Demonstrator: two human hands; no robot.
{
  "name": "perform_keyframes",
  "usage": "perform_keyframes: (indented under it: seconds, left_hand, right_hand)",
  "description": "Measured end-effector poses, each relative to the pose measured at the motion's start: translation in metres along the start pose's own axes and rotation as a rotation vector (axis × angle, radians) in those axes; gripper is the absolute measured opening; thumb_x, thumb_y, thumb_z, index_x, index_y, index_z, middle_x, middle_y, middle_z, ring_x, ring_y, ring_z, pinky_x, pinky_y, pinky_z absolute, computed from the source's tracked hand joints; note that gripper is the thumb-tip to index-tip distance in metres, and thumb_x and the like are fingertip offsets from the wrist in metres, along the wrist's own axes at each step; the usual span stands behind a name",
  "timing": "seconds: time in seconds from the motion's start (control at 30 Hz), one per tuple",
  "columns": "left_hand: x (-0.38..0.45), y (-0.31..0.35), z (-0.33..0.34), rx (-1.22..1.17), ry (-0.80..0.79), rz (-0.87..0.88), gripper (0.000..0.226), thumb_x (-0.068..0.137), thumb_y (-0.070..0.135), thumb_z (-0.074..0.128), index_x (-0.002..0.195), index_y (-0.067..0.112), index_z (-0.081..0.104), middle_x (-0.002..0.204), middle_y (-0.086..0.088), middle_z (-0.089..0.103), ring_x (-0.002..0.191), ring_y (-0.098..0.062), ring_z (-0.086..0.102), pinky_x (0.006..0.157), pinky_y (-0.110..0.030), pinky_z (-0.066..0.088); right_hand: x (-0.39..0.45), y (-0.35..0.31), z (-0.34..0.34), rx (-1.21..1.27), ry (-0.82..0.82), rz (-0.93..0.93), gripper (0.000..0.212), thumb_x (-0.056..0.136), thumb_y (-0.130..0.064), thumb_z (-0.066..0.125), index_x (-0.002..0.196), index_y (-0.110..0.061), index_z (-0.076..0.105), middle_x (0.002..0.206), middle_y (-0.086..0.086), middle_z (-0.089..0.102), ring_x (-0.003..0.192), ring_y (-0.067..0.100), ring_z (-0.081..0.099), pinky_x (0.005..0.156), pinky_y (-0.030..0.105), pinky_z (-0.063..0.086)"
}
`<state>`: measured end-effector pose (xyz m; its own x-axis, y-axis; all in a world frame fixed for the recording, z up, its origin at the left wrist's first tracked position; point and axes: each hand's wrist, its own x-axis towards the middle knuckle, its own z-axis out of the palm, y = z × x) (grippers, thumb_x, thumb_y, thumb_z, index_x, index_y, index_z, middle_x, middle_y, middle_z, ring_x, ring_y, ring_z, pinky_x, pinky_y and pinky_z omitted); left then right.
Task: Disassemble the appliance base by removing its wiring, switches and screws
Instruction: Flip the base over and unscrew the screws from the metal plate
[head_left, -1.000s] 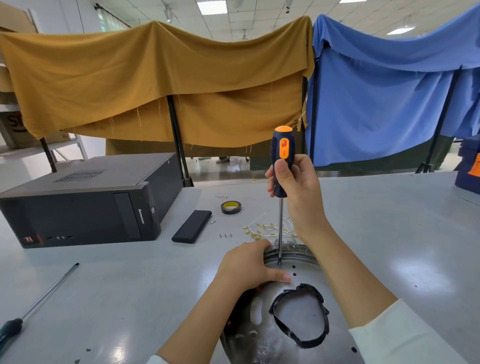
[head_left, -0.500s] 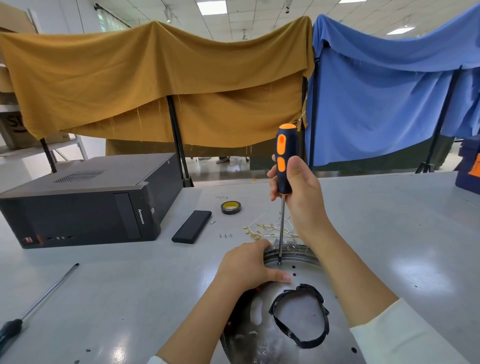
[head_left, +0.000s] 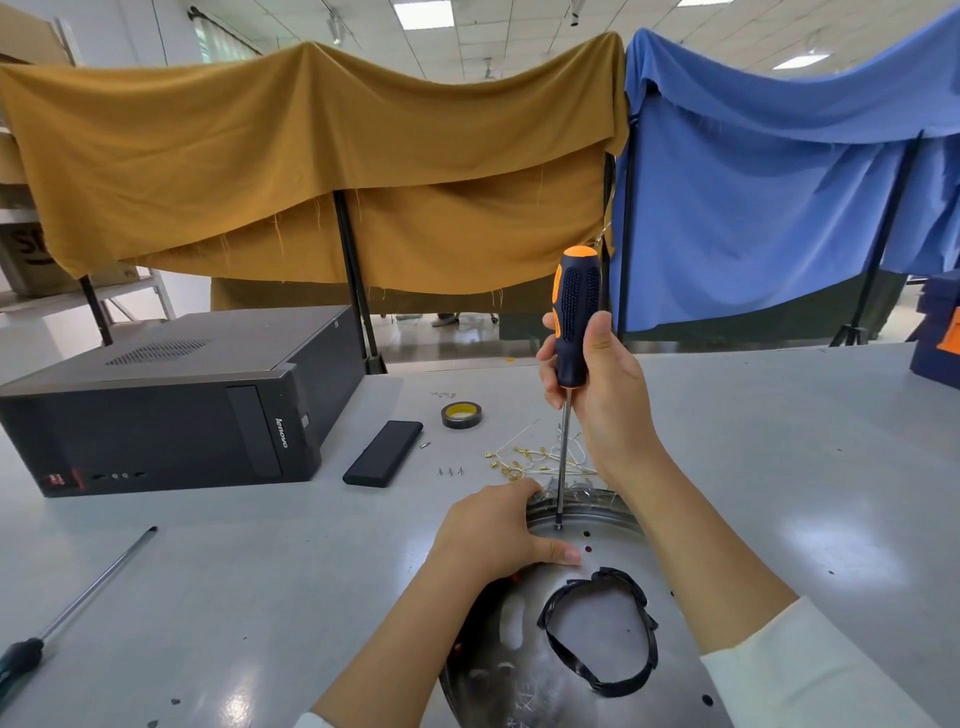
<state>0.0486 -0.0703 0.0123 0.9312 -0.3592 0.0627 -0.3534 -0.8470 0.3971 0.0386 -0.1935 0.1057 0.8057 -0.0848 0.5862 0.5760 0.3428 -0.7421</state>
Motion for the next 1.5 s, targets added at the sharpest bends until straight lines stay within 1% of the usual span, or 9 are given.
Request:
perform_keyframes:
  seconds: [0.2, 0.33, 0.43, 0.63, 0.83, 1.03, 1.23, 1.4, 1.5]
  left_hand:
    - [0.0003, -0.0008, 0.0003, -0.002, 0.001, 0.004, 0.071, 0.055, 0.078, 0.065, 0.105, 0.030, 0.049, 0.100, 0.010, 0.060, 0.092, -0.016, 0.055, 0.068, -0.029, 0.037]
    - [0.0007, -0.0009, 0.0004, 0.006, -0.002, 0.004, 0.074, 0.056, 0.078, 0.065, 0.108, 0.028, 0.050, 0.102, 0.008, 0.060, 0.094, -0.017, 0.055, 0.069, -0.029, 0.039]
    - [0.0011, -0.0006, 0.0003, 0.014, -0.004, 0.003, 0.077, 0.056, 0.078, 0.064, 0.111, 0.027, 0.050, 0.104, 0.008, 0.061, 0.096, -0.017, 0.056, 0.071, -0.029, 0.040]
    - [0.0004, -0.0001, 0.0008, 0.022, -0.006, 0.001, 0.079, 0.056, 0.078, 0.064, 0.114, 0.027, 0.050, 0.108, 0.007, 0.061, 0.100, -0.018, 0.057, 0.075, -0.030, 0.042]
    - [0.0007, -0.0007, 0.0011, 0.014, -0.006, -0.004, 0.079, 0.056, 0.078, 0.065, 0.115, 0.028, 0.049, 0.110, 0.007, 0.061, 0.102, -0.019, 0.056, 0.073, -0.029, 0.040]
    - [0.0001, -0.0002, 0.0007, 0.017, 0.005, 0.004, 0.076, 0.056, 0.078, 0.064, 0.109, 0.026, 0.051, 0.104, 0.008, 0.061, 0.096, -0.018, 0.057, 0.072, -0.029, 0.041]
    - [-0.0007, 0.0009, 0.0001, 0.007, -0.004, 0.003, 0.079, 0.055, 0.078, 0.064, 0.116, 0.030, 0.049, 0.112, 0.008, 0.060, 0.103, -0.018, 0.056, 0.075, -0.029, 0.040]
    - [-0.0042, 0.0023, -0.0019, -0.003, 0.001, 0.018, 0.077, 0.056, 0.078, 0.064, 0.119, 0.039, 0.041, 0.110, 0.009, 0.062, 0.103, -0.018, 0.058, 0.074, -0.029, 0.041]
    - [-0.0080, 0.0052, -0.0043, -0.037, 0.037, 0.071, 0.071, 0.058, 0.072, 0.067, 0.114, 0.049, 0.029, 0.110, 0.013, 0.061, 0.101, -0.013, 0.059, 0.073, -0.029, 0.042]
  right_hand:
    - [-0.0002, 0.0016, 0.0022, -0.075, 0.001, -0.018, 0.036, 0.084, -0.036, 0.061, 0.103, -0.016, 0.038, 0.072, 0.000, 0.053, 0.056, 0.010, 0.045, 0.047, 0.020, 0.039]
    - [-0.0001, 0.0064, 0.0001, -0.103, 0.034, -0.010, 0.026, 0.091, -0.039, 0.044, 0.105, -0.020, 0.052, 0.079, -0.002, 0.060, 0.065, 0.008, 0.052, 0.056, 0.022, 0.043]
    - [0.0016, 0.0065, -0.0016, -0.006, 0.050, 0.015, 0.035, 0.097, -0.042, 0.035, 0.109, -0.015, 0.053, 0.075, -0.004, 0.060, 0.064, 0.008, 0.050, 0.052, 0.020, 0.040]
    - [0.0021, 0.0038, -0.0006, -0.046, 0.047, -0.011, 0.034, 0.086, -0.032, 0.063, 0.103, -0.017, 0.038, 0.073, -0.002, 0.053, 0.059, 0.009, 0.046, 0.047, 0.017, 0.038]
    - [0.0004, 0.0050, -0.0010, -0.008, 0.011, 0.027, 0.027, 0.098, -0.038, 0.039, 0.107, -0.016, 0.053, 0.077, -0.002, 0.059, 0.064, 0.009, 0.050, 0.049, 0.020, 0.037]
    - [0.0003, 0.0033, -0.0015, -0.075, 0.051, -0.005, 0.025, 0.089, -0.026, 0.062, 0.103, -0.019, 0.042, 0.073, -0.003, 0.055, 0.059, 0.010, 0.048, 0.047, 0.018, 0.040]
    - [0.0011, 0.0044, -0.0007, -0.038, -0.004, 0.029, 0.027, 0.090, -0.040, 0.042, 0.105, -0.019, 0.052, 0.081, 0.001, 0.056, 0.061, 0.010, 0.049, 0.047, 0.021, 0.037]
    - [-0.0001, 0.0048, -0.0018, -0.070, 0.043, 0.018, 0.035, 0.085, -0.031, 0.063, 0.106, -0.018, 0.038, 0.074, -0.007, 0.052, 0.056, 0.008, 0.043, 0.045, 0.019, 0.037]
    - [-0.0016, 0.0060, -0.0021, -0.102, 0.055, 0.013, 0.027, 0.088, -0.036, 0.054, 0.105, -0.016, 0.048, 0.076, -0.003, 0.055, 0.060, 0.009, 0.049, 0.048, 0.021, 0.040]
